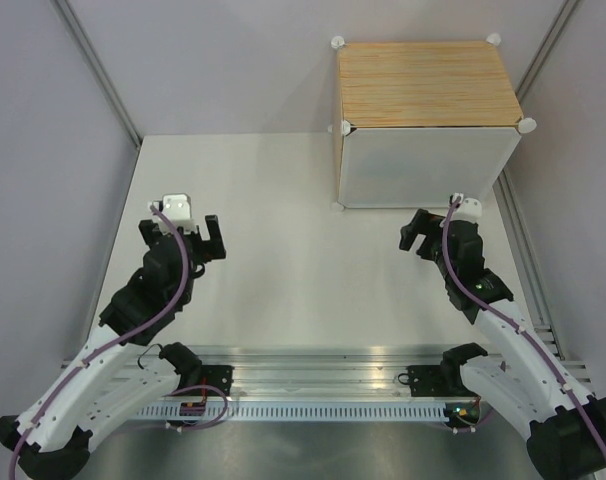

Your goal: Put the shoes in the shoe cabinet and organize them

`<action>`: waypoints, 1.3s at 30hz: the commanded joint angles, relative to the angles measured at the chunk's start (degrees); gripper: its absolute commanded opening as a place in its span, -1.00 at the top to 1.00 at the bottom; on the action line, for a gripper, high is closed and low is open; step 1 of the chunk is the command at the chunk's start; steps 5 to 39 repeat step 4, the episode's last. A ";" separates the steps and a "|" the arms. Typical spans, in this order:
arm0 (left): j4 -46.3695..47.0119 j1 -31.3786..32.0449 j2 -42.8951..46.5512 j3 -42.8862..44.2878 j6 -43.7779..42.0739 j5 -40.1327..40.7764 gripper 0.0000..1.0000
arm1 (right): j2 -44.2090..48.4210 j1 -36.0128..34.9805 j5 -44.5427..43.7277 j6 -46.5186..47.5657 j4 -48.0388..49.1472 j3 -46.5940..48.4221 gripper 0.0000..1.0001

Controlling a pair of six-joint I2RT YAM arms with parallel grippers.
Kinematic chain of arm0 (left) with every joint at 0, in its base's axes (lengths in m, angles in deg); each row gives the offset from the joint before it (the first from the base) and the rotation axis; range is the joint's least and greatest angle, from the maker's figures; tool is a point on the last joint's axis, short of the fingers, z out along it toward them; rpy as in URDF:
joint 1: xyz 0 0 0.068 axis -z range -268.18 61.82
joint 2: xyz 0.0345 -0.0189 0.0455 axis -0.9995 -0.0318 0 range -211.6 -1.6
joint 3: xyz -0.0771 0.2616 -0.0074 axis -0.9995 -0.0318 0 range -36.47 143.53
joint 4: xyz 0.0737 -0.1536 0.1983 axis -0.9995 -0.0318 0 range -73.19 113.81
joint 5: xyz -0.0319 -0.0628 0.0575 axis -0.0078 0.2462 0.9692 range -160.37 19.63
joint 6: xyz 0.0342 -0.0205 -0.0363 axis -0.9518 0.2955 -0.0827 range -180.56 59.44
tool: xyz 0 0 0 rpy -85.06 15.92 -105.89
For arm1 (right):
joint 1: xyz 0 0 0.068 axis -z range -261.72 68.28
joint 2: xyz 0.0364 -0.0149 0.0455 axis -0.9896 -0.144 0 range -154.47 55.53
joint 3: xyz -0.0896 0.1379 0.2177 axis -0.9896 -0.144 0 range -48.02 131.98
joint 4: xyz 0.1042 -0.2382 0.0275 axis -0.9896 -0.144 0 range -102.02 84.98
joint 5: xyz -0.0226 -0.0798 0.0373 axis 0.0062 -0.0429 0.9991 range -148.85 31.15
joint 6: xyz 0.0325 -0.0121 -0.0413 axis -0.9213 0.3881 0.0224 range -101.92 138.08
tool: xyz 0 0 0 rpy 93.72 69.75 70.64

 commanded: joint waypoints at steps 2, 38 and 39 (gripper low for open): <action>2.34 -0.17 0.54 -0.24 -0.13 1.41 -0.99 | 0.79 -0.17 -1.47 -0.05 0.15 0.19 -0.96; 2.43 -0.17 0.36 -0.41 -0.21 1.32 -0.99 | 0.79 -0.08 -0.94 -0.05 0.33 0.37 -0.96; 2.43 -0.17 0.36 -0.41 -0.21 1.32 -0.99 | 0.79 -0.08 -0.94 -0.05 0.33 0.37 -0.96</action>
